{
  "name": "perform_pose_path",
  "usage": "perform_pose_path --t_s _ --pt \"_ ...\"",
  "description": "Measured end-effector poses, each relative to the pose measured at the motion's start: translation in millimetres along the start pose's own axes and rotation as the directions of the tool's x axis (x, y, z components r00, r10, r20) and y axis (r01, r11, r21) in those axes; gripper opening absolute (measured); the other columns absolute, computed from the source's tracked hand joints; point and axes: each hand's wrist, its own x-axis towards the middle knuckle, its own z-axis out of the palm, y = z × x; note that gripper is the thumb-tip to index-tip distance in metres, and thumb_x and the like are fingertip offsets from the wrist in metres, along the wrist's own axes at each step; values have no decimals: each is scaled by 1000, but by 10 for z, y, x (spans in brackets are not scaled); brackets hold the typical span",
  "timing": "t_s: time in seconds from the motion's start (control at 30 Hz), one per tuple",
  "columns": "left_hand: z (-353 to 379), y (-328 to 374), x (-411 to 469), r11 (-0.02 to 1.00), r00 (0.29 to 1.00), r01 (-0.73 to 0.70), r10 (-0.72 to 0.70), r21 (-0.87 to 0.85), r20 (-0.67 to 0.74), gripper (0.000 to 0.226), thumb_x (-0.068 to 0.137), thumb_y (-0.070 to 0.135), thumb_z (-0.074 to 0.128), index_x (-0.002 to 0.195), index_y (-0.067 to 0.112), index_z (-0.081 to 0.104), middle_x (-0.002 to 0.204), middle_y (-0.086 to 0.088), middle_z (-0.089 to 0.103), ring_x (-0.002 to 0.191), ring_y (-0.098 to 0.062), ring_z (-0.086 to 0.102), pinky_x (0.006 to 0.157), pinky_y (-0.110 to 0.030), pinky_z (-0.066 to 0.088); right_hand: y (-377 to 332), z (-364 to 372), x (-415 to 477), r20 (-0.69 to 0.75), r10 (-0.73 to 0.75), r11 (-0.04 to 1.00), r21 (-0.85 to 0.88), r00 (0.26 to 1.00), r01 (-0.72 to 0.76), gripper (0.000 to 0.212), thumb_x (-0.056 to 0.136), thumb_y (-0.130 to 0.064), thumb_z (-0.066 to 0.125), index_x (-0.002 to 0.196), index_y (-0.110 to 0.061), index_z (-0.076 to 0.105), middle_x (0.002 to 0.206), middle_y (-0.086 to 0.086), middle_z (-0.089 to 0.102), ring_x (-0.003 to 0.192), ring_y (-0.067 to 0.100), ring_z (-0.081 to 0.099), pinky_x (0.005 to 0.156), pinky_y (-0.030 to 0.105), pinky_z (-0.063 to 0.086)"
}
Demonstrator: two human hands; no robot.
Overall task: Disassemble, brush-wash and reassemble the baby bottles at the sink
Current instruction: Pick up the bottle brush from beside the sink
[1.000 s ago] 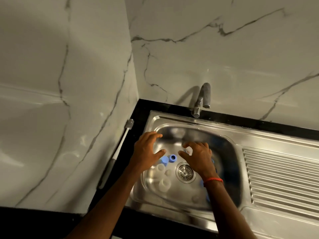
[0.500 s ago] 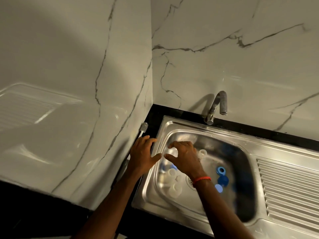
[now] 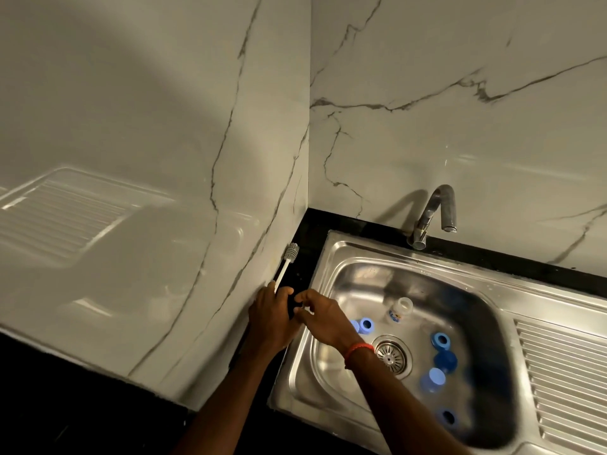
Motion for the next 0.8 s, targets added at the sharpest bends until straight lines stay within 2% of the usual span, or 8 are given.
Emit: perform_pose_path --t_s 0.17,0.33,0.4,0.47,0.57,0.63,0.7,0.8 --pt "48 -30 27 995 987 85 -92 58 130 50 94 50 53 135 21 50 147 -11 41 137 -30 38 99 -49 45 36 103 32 15 125 970 206 992 -126 20 94 -23 64 114 -23 65 108 -6 67 100 8 63 83 17 48" --pt "81 -33 23 985 991 83 -98 149 94 37 93 24 61 130 18 57 152 -13 36 136 -34 40 98 -47 47 77 196 43 57 167 946 271 984 -176 17 93 -30 65 110 -30 63 95 -1 70 81 9 65 71 21 47" --pt "126 -75 15 979 997 35 -49 201 67 32 87 16 69 118 13 63 138 -18 50 121 -37 52 88 -45 53 79 232 41 74 167 945 272 983 -181 14 93 -28 63 106 -34 60 95 -4 69 81 10 66 70 21 48" --pt "161 -121 14 969 998 -18 2 247 65 26 75 11 79 98 11 66 104 -16 64 93 -35 63 70 -42 57 88 261 47 71 169 945 271 983 -182 16 92 -26 63 105 -36 61 99 -5 69 86 12 68 76 26 55" --pt "199 -179 20 957 998 -43 28 287 54 25 70 8 83 85 12 64 78 -10 63 72 -31 63 56 -38 54 108 260 63 76 172 945 267 982 -187 17 92 -27 65 106 -35 60 101 -2 70 88 15 70 80 29 57" --pt "182 -161 50 961 997 -50 32 271 71 19 77 10 79 89 11 64 81 -12 64 74 -31 63 58 -39 54 107 230 71 81 171 944 272 982 -187 17 92 -27 66 107 -33 60 97 -1 70 81 12 69 70 22 52" --pt "155 -121 98 972 996 -36 16 233 87 11 89 15 67 98 11 62 94 -12 64 86 -30 62 68 -37 53 108 202 84 83 171 945 267 982 -188 17 93 -27 66 109 -29 60 91 -1 70 72 7 65 63 15 47" --pt "122 -84 191 990 998 -21 13 142 56 15 93 17 57 107 13 61 103 -9 64 95 -27 60 75 -35 50 132 171 118 61 175 942 280 983 -185 21 93 -29 66 113 -27 61 92 3 72 70 8 65 61 16 47"
